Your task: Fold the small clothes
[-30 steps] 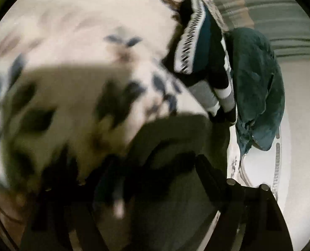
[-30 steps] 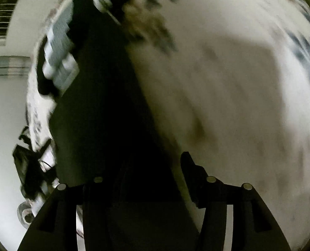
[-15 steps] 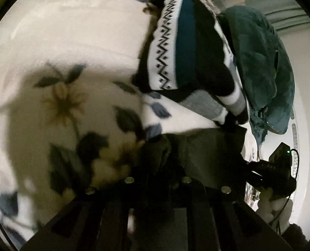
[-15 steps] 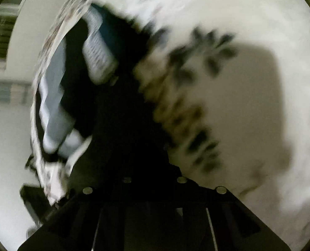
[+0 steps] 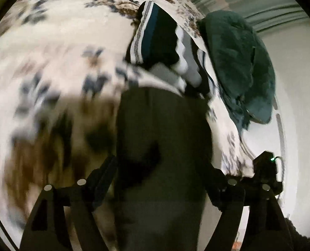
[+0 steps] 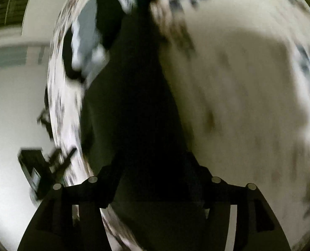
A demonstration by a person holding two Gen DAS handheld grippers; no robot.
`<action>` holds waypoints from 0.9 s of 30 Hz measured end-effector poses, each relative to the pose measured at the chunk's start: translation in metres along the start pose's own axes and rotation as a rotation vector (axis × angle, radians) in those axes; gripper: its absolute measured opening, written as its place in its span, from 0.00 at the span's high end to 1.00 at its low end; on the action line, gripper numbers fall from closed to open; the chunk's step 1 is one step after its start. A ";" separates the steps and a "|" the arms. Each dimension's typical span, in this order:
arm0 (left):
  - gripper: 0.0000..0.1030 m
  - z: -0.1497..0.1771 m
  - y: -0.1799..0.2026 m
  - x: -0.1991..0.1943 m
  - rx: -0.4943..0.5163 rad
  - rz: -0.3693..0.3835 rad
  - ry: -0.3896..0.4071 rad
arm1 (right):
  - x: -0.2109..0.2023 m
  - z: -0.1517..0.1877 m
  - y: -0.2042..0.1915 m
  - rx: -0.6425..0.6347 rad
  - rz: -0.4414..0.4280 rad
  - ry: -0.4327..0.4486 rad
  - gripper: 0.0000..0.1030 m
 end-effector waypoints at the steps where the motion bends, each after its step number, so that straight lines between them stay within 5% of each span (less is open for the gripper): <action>1: 0.25 0.030 -0.001 -0.009 -0.015 -0.007 -0.010 | 0.004 0.032 0.007 -0.009 0.016 -0.034 0.40; 6: 0.25 0.166 -0.017 -0.023 -0.119 -0.059 -0.109 | 0.022 0.180 0.082 0.009 0.058 -0.179 0.40; 12: 0.25 0.306 -0.045 0.000 -0.310 -0.063 -0.246 | 0.068 0.296 0.133 0.100 0.029 -0.296 0.40; 18: 0.25 0.352 -0.043 0.029 -0.331 -0.043 -0.260 | 0.126 0.343 0.142 0.086 -0.019 -0.350 0.40; 24: 0.25 0.355 -0.023 0.034 -0.257 -0.044 -0.219 | 0.150 0.343 0.123 0.098 -0.071 -0.272 0.42; 25: 0.41 0.356 -0.017 0.035 -0.239 -0.044 -0.216 | 0.159 0.336 0.108 0.101 -0.079 -0.261 0.61; 26: 0.78 0.359 -0.014 0.036 -0.228 -0.047 -0.220 | 0.159 0.339 0.106 0.099 -0.088 -0.258 0.84; 27: 0.91 0.362 -0.011 0.037 -0.223 -0.061 -0.229 | 0.158 0.341 0.104 0.101 -0.096 -0.253 0.86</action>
Point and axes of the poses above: each gripper's, at about its wrist camera, not at the fingertips, and x roughly the way its jaws point, y to its right, z to its underside, the point moved 9 cm from there along x, roughly the way its jaws point, and after that the axes turned 6 degrees about -y, right-handed, at the moved point
